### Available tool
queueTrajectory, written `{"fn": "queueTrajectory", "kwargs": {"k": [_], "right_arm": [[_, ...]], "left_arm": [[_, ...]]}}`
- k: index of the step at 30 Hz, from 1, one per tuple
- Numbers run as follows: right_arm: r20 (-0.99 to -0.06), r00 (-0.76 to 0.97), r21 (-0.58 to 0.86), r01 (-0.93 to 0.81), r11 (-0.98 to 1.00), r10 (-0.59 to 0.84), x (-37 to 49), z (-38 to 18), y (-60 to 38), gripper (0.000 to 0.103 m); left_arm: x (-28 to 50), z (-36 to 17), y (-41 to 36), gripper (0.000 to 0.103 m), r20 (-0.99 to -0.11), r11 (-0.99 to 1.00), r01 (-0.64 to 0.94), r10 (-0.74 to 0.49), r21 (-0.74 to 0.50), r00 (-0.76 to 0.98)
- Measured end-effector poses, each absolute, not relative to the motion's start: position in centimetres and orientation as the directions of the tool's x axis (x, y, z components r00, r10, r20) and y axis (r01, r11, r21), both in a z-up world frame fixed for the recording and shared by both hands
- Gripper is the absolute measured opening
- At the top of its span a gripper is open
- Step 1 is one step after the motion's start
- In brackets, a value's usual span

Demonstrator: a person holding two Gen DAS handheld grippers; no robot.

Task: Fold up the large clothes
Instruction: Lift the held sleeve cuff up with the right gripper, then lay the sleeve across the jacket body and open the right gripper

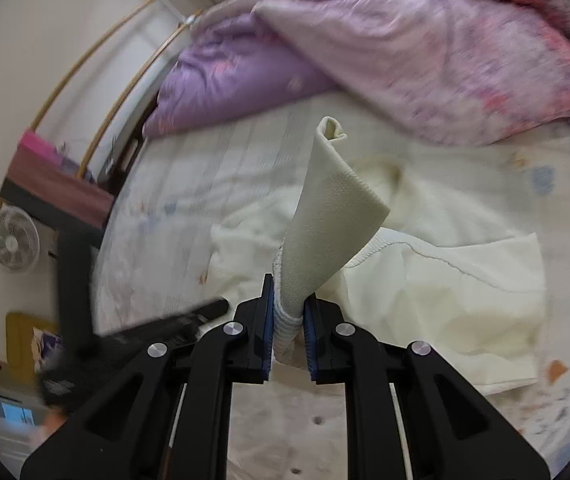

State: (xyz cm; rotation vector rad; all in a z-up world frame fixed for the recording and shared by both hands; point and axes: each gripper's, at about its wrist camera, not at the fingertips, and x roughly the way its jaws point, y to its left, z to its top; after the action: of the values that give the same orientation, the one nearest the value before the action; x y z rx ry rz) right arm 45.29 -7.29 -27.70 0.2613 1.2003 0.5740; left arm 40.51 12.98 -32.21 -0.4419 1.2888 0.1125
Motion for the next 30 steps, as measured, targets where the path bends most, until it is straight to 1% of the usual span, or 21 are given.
{"fn": "queueTrajectory", "kwargs": {"k": [5, 6, 7, 8, 9, 10, 11, 12, 14, 15, 17, 19, 21, 25, 27, 30], "right_arm": [[-0.821, 0.150, 0.500, -0.280, 0.820, 0.551, 44.5, -33.9, -0.4, 0.013], [-0.818, 0.135, 0.511, -0.279, 0.813, 0.560, 44.6, -34.8, 0.5, 0.018], [-0.815, 0.083, 0.535, -0.273, 0.800, 0.573, 44.6, -36.2, 1.5, 0.027], [-0.812, 0.033, 0.558, -0.250, 0.791, 0.583, 44.6, -37.2, 2.0, 0.031], [-0.795, 0.008, 0.592, -0.212, 0.778, 0.607, 44.6, -37.9, 2.0, 0.037], [-0.784, 0.012, 0.606, -0.198, 0.770, 0.621, 44.6, -37.9, 1.7, 0.050], [-0.784, 0.028, 0.604, -0.193, 0.773, 0.620, 44.5, -37.7, 1.3, 0.061], [-0.798, 0.060, 0.579, -0.199, 0.791, 0.599, 44.5, -37.2, 0.5, 0.076], [-0.818, 0.085, 0.543, -0.209, 0.813, 0.569, 44.4, -36.8, -1.0, 0.077], [-0.827, 0.086, 0.532, -0.198, 0.823, 0.555, 44.5, -36.7, -2.2, 0.077], [-0.837, 0.094, 0.522, -0.161, 0.838, 0.539, 44.4, -36.9, -4.6, 0.077], [-0.861, 0.106, 0.487, -0.106, 0.867, 0.497, 44.2, -37.3, -7.9, 0.078], [-0.890, 0.113, 0.438, -0.049, 0.897, 0.441, 43.9, -38.0, -11.3, 0.078], [-0.930, 0.085, 0.367, 0.151, 0.918, 0.358, 42.2, -40.8, -19.7, 0.078], [-0.933, 0.062, 0.357, 0.273, 0.893, 0.354, 40.9, -42.5, -23.5, 0.078], [-0.914, 0.059, 0.383, 0.451, 0.806, 0.402, 38.7, -44.6, -27.6, 0.078]], "left_arm": [[40.1, -33.7, 18.6, 0.002, -0.957, 0.910, -0.356, -0.122, -0.214, 0.264], [40.3, -34.3, 19.5, 0.002, -0.960, 0.911, -0.359, -0.111, -0.201, 0.257], [40.2, -34.6, 20.2, 0.003, -0.962, 0.912, -0.361, -0.105, -0.194, 0.252], [40.1, -35.1, 20.8, 0.005, -0.964, 0.911, -0.367, -0.100, -0.187, 0.245], [39.9, -35.5, 21.5, 0.016, -0.967, 0.910, -0.373, -0.095, -0.181, 0.236], [39.7, -36.0, 22.1, 0.029, -0.969, 0.909, -0.378, -0.091, -0.175, 0.229], [39.5, -36.3, 22.5, 0.034, -0.969, 0.908, -0.382, -0.089, -0.174, 0.229], [39.2, -36.5, 22.8, 0.036, -0.969, 0.905, -0.386, -0.092, -0.178, 0.230], [39.0, -37.1, 23.0, 0.042, -0.967, 0.893, -0.397, -0.133, -0.212, 0.218], [39.1, -37.5, 22.9, 0.051, -0.964, 0.886, -0.401, -0.159, -0.235, 0.214], [39.1, -38.3, 22.3, 0.052, -0.958, 0.878, -0.399, -0.189, -0.264, 0.217], [39.3, -39.6, 21.5, 0.059, -0.962, 0.881, -0.396, -0.195, -0.258, 0.191], [39.5, -41.4, 20.6, 0.059, -0.967, 0.883, -0.399, -0.205, -0.249, 0.148], [39.8, -44.5, 19.3, 0.059, -0.978, 0.895, -0.393, -0.191, -0.210, 0.086], [40.0, -45.6, 18.8, 0.059, -0.979, 0.897, -0.392, -0.189, -0.203, 0.075], [40.5, -47.4, 18.1, 0.058, -0.987, 0.913, -0.375, -0.145, -0.158, 0.062]]}}
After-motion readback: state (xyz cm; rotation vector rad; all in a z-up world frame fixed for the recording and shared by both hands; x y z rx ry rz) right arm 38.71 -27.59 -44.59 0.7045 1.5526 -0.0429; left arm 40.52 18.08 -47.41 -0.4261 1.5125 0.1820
